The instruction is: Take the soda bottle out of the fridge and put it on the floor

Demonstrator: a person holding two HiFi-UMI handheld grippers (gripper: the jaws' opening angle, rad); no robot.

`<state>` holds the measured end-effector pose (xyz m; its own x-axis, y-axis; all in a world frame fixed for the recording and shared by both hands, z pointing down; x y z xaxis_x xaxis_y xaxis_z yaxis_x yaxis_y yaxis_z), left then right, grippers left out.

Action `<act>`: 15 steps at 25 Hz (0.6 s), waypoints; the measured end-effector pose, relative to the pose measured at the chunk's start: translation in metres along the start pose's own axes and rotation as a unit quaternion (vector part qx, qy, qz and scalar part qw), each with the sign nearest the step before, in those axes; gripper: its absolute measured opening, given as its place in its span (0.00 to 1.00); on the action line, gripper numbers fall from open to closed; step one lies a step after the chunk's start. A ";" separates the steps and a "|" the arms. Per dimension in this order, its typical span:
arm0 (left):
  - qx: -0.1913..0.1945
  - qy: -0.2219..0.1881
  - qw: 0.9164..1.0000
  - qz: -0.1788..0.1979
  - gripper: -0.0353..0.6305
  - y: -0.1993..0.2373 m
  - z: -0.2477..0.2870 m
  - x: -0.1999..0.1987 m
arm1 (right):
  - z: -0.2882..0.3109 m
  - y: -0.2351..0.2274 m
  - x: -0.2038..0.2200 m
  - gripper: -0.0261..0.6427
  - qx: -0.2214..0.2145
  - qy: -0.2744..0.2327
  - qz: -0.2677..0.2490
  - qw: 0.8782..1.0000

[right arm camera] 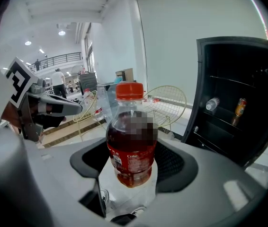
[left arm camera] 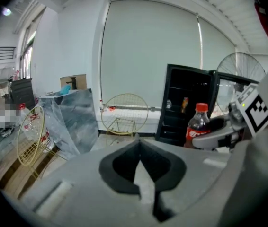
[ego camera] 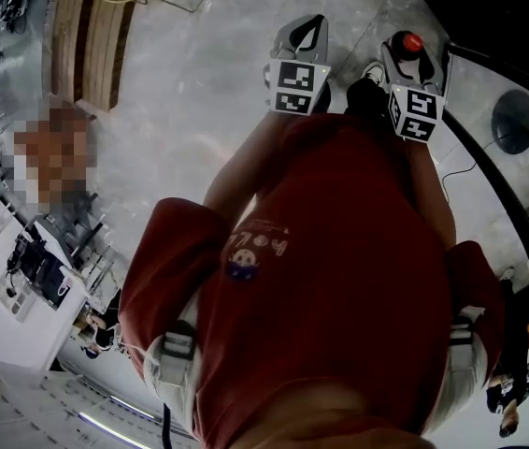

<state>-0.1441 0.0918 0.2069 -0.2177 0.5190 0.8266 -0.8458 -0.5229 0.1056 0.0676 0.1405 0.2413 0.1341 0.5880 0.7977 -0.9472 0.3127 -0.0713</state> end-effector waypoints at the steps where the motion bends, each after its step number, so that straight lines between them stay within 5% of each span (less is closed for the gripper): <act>1: 0.001 0.003 1.000 0.000 0.05 0.002 0.001 0.001 | 0.002 0.001 0.000 0.49 -0.001 0.002 0.001 1.000; 15: 0.016 0.039 0.999 -0.018 0.05 0.032 0.035 0.027 | 0.058 0.011 0.011 0.48 -0.022 0.035 -0.005 0.999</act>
<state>-0.1598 0.0655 0.2523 -0.2248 0.5882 0.7768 -0.8382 -0.5232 0.1536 0.0419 0.1069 0.2837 0.1652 0.6352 0.7545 -0.9321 0.3505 -0.0910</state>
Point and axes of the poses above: the fingertips, and each gripper's own axes: z forward along the fingers, y to its left, x out of its underside, the point moved 9 cm from there along -z, backward along the fingers, and after that the axes turned 4 degrees about -z, right-handed, at the moved point
